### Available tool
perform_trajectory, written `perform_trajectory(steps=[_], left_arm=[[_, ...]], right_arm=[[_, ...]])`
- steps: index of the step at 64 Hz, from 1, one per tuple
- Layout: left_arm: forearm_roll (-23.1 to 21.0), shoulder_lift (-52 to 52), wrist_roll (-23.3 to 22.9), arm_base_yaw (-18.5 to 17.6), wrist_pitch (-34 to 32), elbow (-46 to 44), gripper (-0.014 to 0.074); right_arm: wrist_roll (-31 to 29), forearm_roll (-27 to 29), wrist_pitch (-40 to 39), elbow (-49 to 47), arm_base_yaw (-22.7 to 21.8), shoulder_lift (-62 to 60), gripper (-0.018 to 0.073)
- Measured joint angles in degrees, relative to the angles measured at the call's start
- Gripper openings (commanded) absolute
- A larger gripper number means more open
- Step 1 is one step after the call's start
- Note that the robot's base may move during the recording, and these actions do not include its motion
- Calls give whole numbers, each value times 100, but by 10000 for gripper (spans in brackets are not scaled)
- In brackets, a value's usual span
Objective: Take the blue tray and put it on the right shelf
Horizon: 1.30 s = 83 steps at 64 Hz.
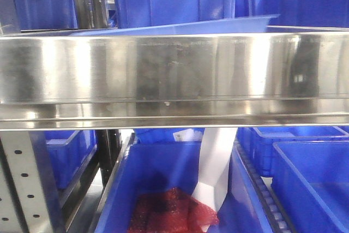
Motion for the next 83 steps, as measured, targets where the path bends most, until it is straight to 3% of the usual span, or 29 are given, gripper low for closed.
perform_trajectory(steps=[7,19,33,54,67,83], left_arm=[[74,-887,24,-200,-321,587,175],[98,-2643,24,-446,-1109,2171,-54],[160,-4932,24,-460,-2156,4216,-46],[331,-7672,142,-460,-3016,6590,-49],[509,-8507,477,-460,-3737,7308,-49],[509,-8550,487,-460,-3843,7356,-49]], right_arm=[[-23,0,-61,333,37,-698,43],[-221,8,-448,1530,45,-2190,57],[-648,8,-1286,3563,45,-3962,57],[-997,8,-3097,6110,45,-6454,57],[-1001,8,-3873,6663,45,-7176,57],[-1010,8,-4072,6715,45,-7191,57]])
